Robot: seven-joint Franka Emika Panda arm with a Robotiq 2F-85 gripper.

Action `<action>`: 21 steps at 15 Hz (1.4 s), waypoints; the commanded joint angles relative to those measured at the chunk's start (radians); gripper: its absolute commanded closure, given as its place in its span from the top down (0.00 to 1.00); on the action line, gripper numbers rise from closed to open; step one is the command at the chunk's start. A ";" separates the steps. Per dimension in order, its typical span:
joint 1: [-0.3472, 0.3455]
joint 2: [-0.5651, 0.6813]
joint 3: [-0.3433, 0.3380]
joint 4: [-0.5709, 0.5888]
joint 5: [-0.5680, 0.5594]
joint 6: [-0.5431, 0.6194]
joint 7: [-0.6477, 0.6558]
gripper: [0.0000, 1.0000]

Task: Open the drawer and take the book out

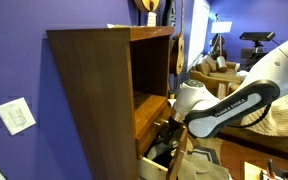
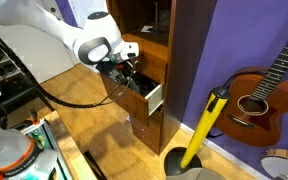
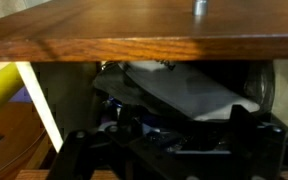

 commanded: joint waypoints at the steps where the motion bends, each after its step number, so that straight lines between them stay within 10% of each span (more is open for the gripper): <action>1: 0.028 0.029 -0.009 0.012 0.101 -0.058 -0.082 1.00; 21: 0.024 -0.032 -0.005 -0.001 0.095 -0.478 -0.089 1.00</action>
